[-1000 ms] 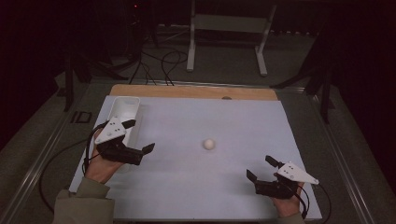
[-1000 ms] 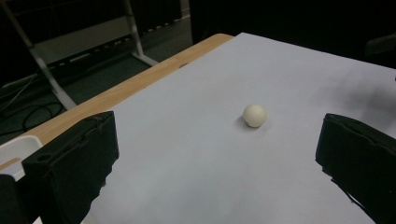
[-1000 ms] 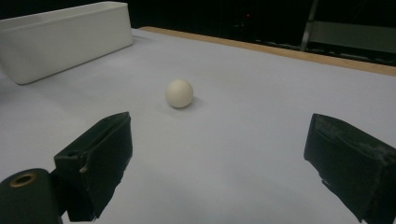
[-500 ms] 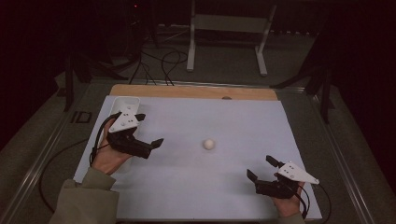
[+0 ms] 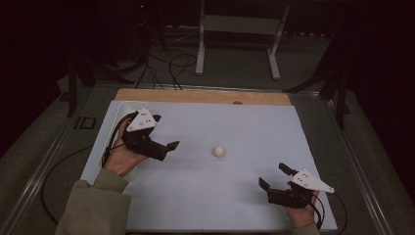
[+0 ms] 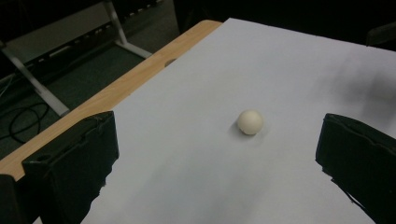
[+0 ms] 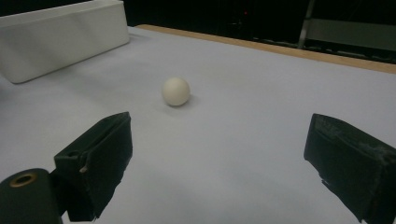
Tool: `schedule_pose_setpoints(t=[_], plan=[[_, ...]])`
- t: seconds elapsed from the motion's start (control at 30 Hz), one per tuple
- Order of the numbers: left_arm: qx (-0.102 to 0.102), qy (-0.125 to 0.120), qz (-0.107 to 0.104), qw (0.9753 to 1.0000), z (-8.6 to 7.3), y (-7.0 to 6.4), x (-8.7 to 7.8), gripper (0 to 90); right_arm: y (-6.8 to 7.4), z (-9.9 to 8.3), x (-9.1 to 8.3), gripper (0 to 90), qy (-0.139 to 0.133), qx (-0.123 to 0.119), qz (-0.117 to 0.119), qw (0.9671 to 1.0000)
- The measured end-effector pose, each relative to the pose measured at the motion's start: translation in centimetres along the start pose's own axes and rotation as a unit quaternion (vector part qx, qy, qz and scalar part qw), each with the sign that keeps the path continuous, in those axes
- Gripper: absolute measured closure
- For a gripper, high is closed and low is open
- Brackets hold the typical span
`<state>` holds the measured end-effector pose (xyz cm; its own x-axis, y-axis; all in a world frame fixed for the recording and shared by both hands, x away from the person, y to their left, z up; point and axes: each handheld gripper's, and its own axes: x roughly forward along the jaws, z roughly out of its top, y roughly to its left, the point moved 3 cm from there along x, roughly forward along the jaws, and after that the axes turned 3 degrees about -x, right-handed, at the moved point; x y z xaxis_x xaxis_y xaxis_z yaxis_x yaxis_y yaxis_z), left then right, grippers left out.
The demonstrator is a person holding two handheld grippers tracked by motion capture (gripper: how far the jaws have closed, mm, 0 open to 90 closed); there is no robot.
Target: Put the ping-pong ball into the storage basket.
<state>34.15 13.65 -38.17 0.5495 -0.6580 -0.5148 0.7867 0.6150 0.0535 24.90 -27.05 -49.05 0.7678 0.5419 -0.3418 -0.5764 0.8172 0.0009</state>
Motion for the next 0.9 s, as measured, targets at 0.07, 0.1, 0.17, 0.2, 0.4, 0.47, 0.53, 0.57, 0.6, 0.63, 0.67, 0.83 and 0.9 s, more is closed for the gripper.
schedule_pose_setpoints(t=[0.07,0.1,0.17,0.2,0.4,0.47,0.53,0.57,0.6,0.63,0.67,0.83,0.9], plan=[[0.001,0.002,0.001,1.0000,0.1,0.0,0.3,0.0,0.0,0.0,0.0,7.5,0.000,0.001,0.000,1.0000],[0.001,0.002,0.000,1.0000,0.2,0.0,0.4,0.0,0.0,0.0,0.0,7.5,0.000,0.001,0.000,1.0000],[0.001,0.001,-0.001,1.0000,0.3,0.0,0.5,0.0,0.0,0.0,0.0,7.5,0.000,0.000,0.000,1.0000],[0.003,0.002,-0.002,1.0000,0.3,0.0,0.6,0.0,-0.1,0.0,0.0,7.5,0.000,0.000,0.000,1.0000],[0.003,0.006,-0.003,1.0000,0.6,0.2,1.4,0.0,-0.1,0.0,0.0,7.5,0.000,0.000,0.000,1.0000],[0.003,0.005,-0.004,1.0000,0.6,0.2,1.7,0.0,-0.1,0.0,0.0,7.5,0.001,0.000,0.000,1.0000],[0.003,0.005,-0.008,1.0000,0.7,0.3,2.0,0.0,-0.1,0.0,0.0,7.5,-0.001,0.000,0.000,1.0000],[0.004,0.006,-0.009,0.9999,0.7,0.2,2.2,0.0,-0.1,0.0,-0.1,7.5,-0.001,0.001,0.000,1.0000],[0.004,0.006,-0.009,0.9999,0.7,0.2,2.2,0.0,-0.1,0.0,-0.1,7.5,-0.001,0.001,0.000,1.0000],[0.004,0.006,-0.009,0.9999,0.7,0.2,2.2,0.0,-0.2,0.0,-0.1,7.5,-0.001,0.001,0.000,1.0000],[0.005,0.009,-0.011,0.9999,0.8,0.1,2.6,0.0,-0.2,0.0,-0.1,7.5,-0.001,0.003,0.000,1.0000],[0.009,0.015,-0.015,0.9997,1.0,-0.1,3.6,0.0,-0.2,0.0,-0.1,7.5,-0.001,0.000,-0.001,1.0000],[0.009,0.017,-0.016,0.9997,1.0,-0.1,3.7,0.0,-0.2,0.0,-0.1,7.5,-0.002,0.001,-0.001,1.0000]])
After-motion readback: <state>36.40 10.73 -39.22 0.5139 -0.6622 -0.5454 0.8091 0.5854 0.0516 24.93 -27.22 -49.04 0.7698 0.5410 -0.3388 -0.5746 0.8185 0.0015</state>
